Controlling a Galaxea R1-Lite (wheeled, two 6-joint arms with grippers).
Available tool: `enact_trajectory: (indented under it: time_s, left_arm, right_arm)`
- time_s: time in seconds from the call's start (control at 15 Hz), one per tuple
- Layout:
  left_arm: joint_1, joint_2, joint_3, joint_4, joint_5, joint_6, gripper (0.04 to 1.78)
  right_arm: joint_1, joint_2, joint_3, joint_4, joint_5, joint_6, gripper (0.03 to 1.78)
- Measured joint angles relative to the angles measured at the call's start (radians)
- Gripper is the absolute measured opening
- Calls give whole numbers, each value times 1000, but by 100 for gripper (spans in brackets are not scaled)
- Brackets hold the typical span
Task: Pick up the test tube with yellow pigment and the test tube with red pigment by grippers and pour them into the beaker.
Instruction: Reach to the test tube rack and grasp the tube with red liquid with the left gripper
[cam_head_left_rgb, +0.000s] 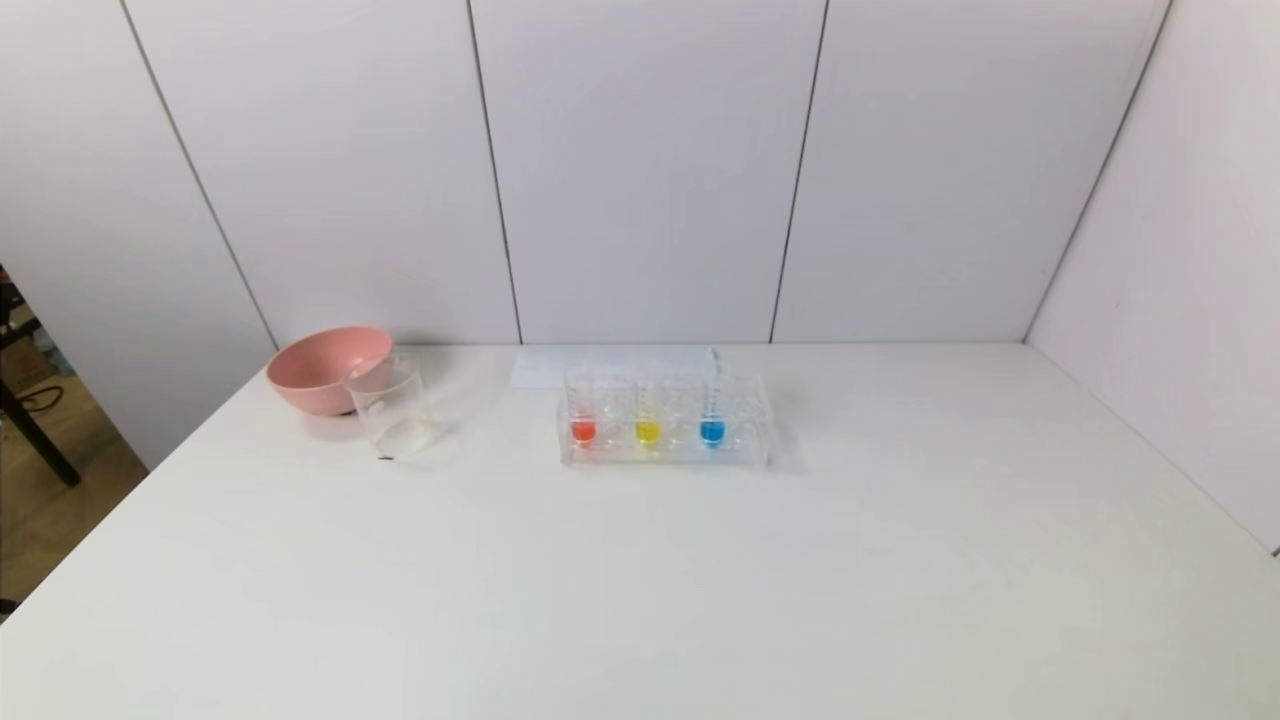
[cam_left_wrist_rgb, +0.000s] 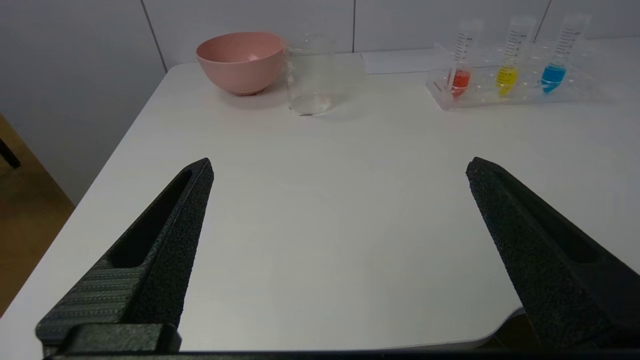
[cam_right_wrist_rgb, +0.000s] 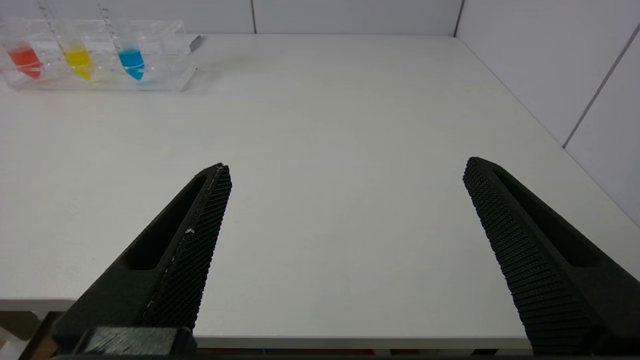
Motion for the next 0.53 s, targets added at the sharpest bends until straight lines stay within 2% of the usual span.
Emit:
enact_trajectory:
  time_s: [0.33,0.53]
  left_arm:
    - [-1,218,-185,-8,-94,-3,177]
    - [-1,346,-243,-75,-147,-5,177]
  right_arm:
    - [0,0,0,0,0,0,170]
    - [0,0,0,0,0,0,170]
